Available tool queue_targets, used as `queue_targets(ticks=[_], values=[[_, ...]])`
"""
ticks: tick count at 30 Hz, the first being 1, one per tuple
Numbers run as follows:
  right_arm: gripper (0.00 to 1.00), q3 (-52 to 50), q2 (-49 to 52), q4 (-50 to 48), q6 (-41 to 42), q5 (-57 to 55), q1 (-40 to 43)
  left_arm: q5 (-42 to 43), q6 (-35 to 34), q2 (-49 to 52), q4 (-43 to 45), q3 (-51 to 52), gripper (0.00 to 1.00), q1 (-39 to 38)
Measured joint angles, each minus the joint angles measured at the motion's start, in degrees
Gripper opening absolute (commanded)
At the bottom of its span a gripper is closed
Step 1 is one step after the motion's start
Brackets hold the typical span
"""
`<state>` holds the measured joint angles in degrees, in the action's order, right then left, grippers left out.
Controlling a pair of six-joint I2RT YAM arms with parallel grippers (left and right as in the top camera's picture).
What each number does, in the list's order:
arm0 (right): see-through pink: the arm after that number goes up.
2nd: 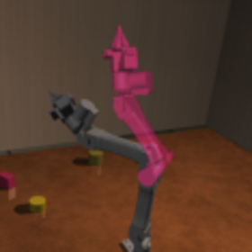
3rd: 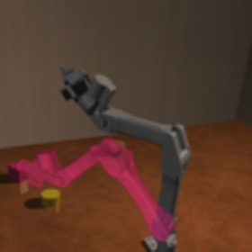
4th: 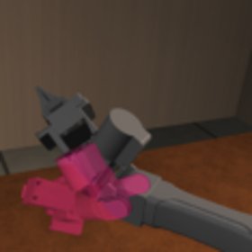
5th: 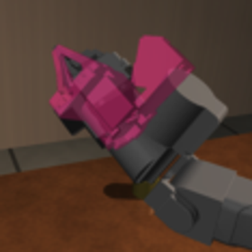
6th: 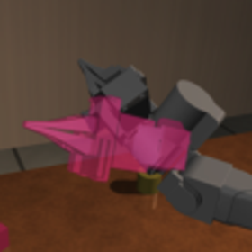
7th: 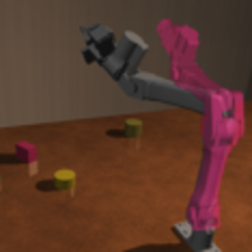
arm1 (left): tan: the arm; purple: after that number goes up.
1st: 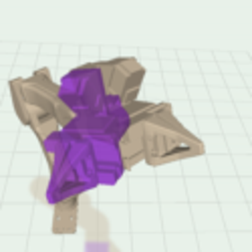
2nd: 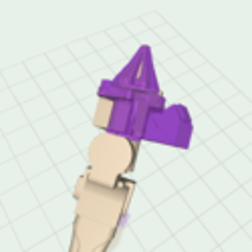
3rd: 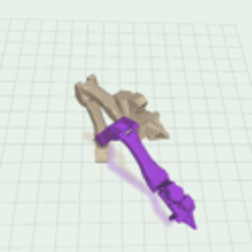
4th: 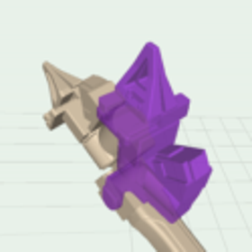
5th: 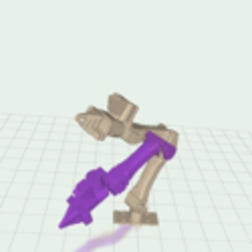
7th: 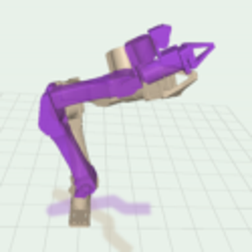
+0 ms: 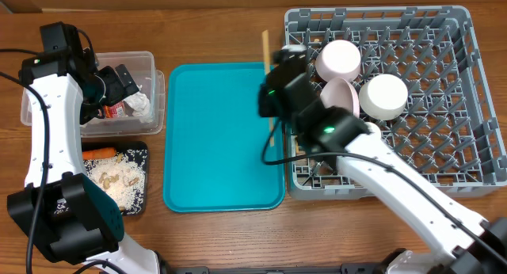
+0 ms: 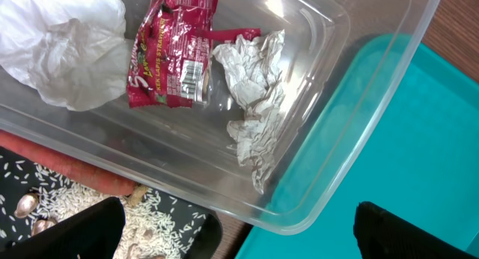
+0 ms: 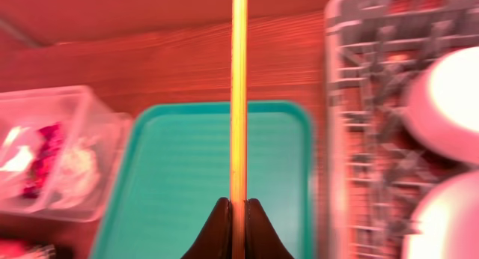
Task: Sort waste into correct bins and load items into the dishwasher
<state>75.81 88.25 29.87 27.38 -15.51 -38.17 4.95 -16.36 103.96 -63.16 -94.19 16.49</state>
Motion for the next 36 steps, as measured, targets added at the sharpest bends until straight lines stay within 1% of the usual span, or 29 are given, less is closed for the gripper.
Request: queue_targets(ticks=[3, 6, 11, 17, 18, 19, 20, 26, 31, 32, 33, 35, 36], values=[[0.04, 0.0, 0.0, 2.9, -1.6, 0.0, 2.8, 0.0, 0.0, 0.0, 0.0, 0.0, 1.00, 0.0], [0.04, -0.9, 1.3, 3.3, -2.6, 0.0, 5.3, 0.0, 0.0, 0.0, 0.0, 0.0, 1.00, 0.0], [0.04, -3.6, 3.9, 1.0, -4.5, 0.1, 8.0, 0.0, 0.0, 0.0, 0.0, 0.0, 1.00, 0.0], [0.04, -4.0, 9.7, -3.8, -10.5, 0.1, 9.3, 0.0, 0.0, 0.0, 0.0, 0.0, 1.00, 0.0], [0.06, -4.0, 10.4, -4.0, -11.1, 0.1, 9.3, 0.0, 0.0, 0.0, 0.0, 0.0, 1.00, 0.0], [0.13, -4.0, 11.1, -4.2, -11.6, 0.1, 9.3, 0.0, 0.0, 0.0, 0.0, 0.0, 1.00, 0.0], [0.19, -4.0, 11.5, -4.2, -12.1, 0.1, 9.3, 0.0, 0.0, 0.0, 0.0, 0.0, 1.00, 0.0], [0.32, -4.0, 12.5, -4.4, -13.5, 0.1, 9.3, 0.0, 0.0, 0.0, 0.0, 0.0, 1.00, 0.0], [0.40, -3.9, 12.2, -3.7, -14.0, 0.1, 9.2, 0.0, 0.0, 0.0, 0.0, 0.0, 1.00, 0.0], [0.43, -3.8, 11.8, -3.2, -14.0, 0.1, 9.2, 0.0, 0.0, 0.0, 0.0, 0.0, 1.00, 0.0], [0.50, -3.8, 11.0, -2.6, -13.9, 0.1, 9.2, 0.0, 0.0, 0.0, 0.0, 0.0, 1.00, 0.0], [0.77, -3.7, 7.7, -1.6, -14.1, 0.2, 9.3, 0.0, 0.0, 0.0, 0.0, 0.0, 1.00, 0.0], [1.00, -3.6, 6.2, -1.5, -14.0, 0.2, 9.3, 0.0, 0.0, 0.0, 0.0, 0.0, 1.00, 0.0]])
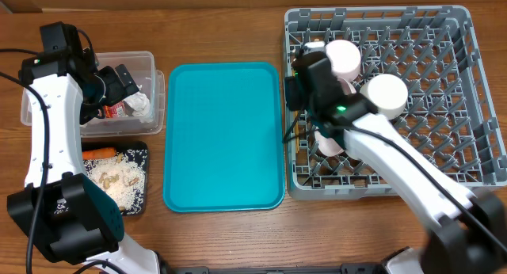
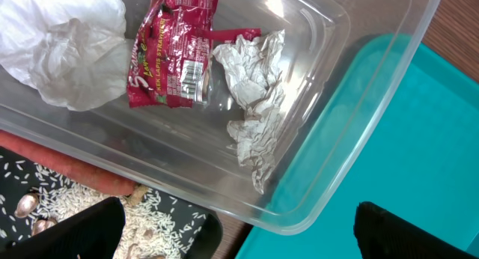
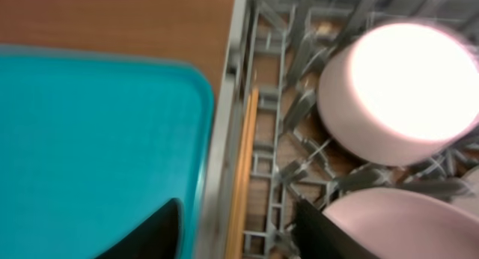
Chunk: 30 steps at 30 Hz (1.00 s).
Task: Sort waste into correct bins and load items into the dishwasher
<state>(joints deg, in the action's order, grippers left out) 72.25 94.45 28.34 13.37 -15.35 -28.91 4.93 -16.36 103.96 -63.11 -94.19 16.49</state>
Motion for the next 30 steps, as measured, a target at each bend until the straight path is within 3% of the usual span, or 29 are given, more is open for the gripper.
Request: queue_targets(ticks=[9, 30], values=[[1.00, 2.4, -18.4, 1.7, 0.1, -0.1, 0.0, 0.0, 0.0, 0.0, 0.0, 0.0, 1.00, 0.0], [1.00, 2.4, -17.6, 2.5, 0.1, -0.1, 0.1, 0.0, 0.0, 0.0, 0.0, 0.0, 0.99, 0.0]])
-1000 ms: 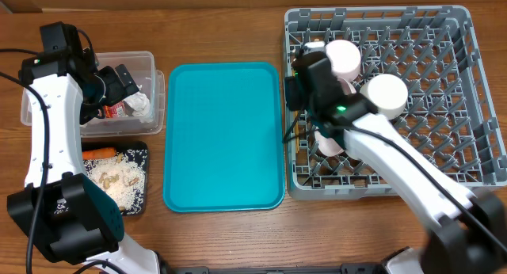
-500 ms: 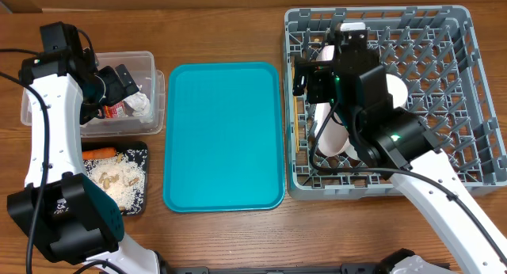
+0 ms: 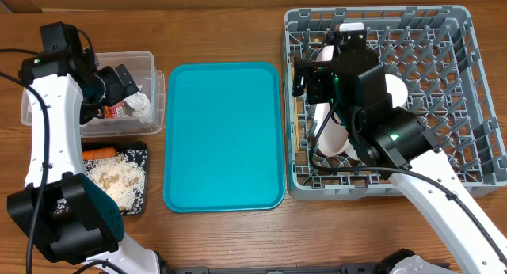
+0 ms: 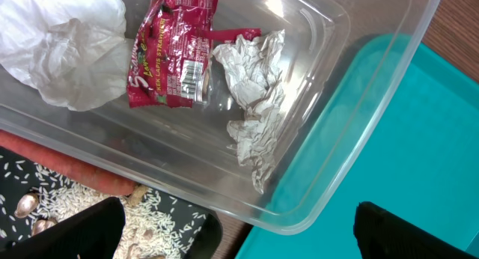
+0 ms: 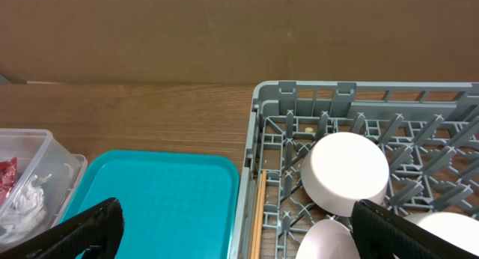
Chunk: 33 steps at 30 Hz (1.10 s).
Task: Sort waste into correct bins and load items into the dishwasher
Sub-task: 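Open the right gripper and withdraw it from the rack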
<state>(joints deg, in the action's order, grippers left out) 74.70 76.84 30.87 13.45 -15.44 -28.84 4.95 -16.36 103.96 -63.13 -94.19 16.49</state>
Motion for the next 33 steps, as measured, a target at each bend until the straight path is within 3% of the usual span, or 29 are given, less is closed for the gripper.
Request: queue_targets(ticks=[8, 15, 22, 33], values=[[1.00, -0.2, -3.2, 5.0, -0.3, -0.6, 0.2, 0.0, 0.0, 0.0, 0.0, 0.0, 1.00, 0.0], [1.00, -4.4, -20.7, 6.7, -1.1, -1.7, 3.2, 0.0, 0.0, 0.0, 0.0, 0.0, 1.00, 0.0], [1.00, -19.2, -37.4, 3.0, -3.8, -2.2, 3.4, 0.0, 0.0, 0.0, 0.0, 0.0, 1.00, 0.0], [1.00, -47.5, -59.0, -15.2, -5.6, 2.0, 12.4, 0.0, 0.0, 0.0, 0.0, 0.0, 1.00, 0.0]])
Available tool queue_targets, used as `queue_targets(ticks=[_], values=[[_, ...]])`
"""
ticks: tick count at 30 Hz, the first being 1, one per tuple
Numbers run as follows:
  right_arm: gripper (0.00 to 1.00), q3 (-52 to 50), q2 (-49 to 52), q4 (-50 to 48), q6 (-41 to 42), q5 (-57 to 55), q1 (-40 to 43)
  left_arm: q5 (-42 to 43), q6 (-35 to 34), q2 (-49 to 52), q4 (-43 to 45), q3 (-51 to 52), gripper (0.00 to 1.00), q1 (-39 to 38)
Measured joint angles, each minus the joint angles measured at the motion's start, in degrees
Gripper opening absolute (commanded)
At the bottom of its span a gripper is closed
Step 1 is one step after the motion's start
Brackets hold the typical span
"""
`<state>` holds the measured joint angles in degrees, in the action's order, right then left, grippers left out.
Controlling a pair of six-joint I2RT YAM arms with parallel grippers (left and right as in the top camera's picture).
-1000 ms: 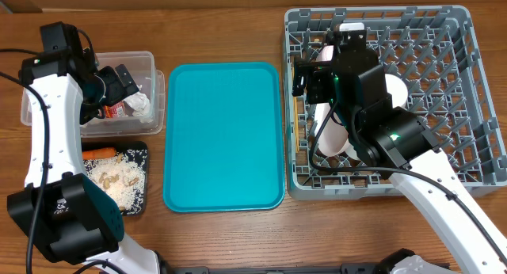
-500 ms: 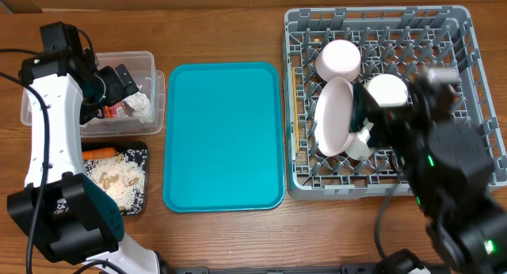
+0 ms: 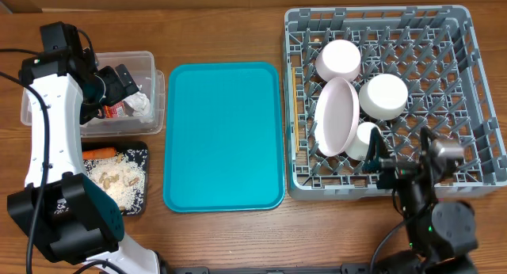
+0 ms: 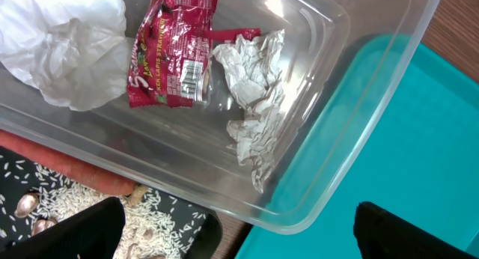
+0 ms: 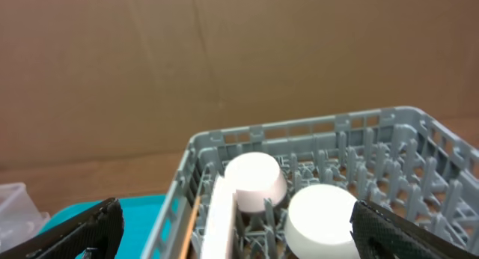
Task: Sort waste into correct bins and load items into the dishwasher
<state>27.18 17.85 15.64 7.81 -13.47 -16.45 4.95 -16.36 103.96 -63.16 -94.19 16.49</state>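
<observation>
The grey dish rack (image 3: 412, 76) holds two upturned white bowls (image 3: 339, 58), an upright plate (image 3: 334, 117) and a small cup (image 3: 364, 139). A wooden chopstick (image 5: 196, 214) lies along the rack's left column. My right gripper (image 5: 236, 206) is open and empty, low at the rack's near side and facing across it. My left gripper (image 4: 239, 206) is also open and empty. It hovers over the corner of the clear bin (image 4: 329, 162), which holds a red wrapper (image 4: 174, 53) and crumpled tissues (image 4: 251, 79).
A teal tray (image 3: 223, 135) lies bare between the bin and the rack. A black container (image 3: 141, 196) with rice and a carrot sits in front of the clear bin. A cardboard wall stands behind the table.
My right arm, which was above the rack's left part, is now down at the table's front right, near the rack's front edge. It is still open. The left arm has not moved.
My right gripper was first shut on the chopstick over the tray's right edge. Then it was open, with the chopstick lying in the rack's left column. Then it stood higher over the rack, and now it is at the front right. The left gripper stayed open at the bin.
</observation>
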Motion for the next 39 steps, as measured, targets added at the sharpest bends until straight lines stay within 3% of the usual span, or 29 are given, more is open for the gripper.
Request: queue_targets(ticks=[8, 14, 30, 39], values=[[1.00, -14.6, -12.5, -9.2, -0.1, 4.8, 2.9, 0.0, 0.0, 0.0, 0.0, 0.0, 1.00, 0.0], [1.00, -21.0, -15.7, -14.2, -0.1, 9.4, 4.5, 0.0, 0.0, 0.0, 0.0, 0.0, 1.00, 0.0], [1.00, -26.1, -17.0, -16.0, -0.1, 16.5, 7.7, 0.0, 0.0, 0.0, 0.0, 0.0, 1.00, 0.0], [1.00, -26.1, -17.0, -10.8, -0.2, 16.9, 10.0, 0.0, 0.0, 0.0, 0.0, 0.0, 1.00, 0.0]])
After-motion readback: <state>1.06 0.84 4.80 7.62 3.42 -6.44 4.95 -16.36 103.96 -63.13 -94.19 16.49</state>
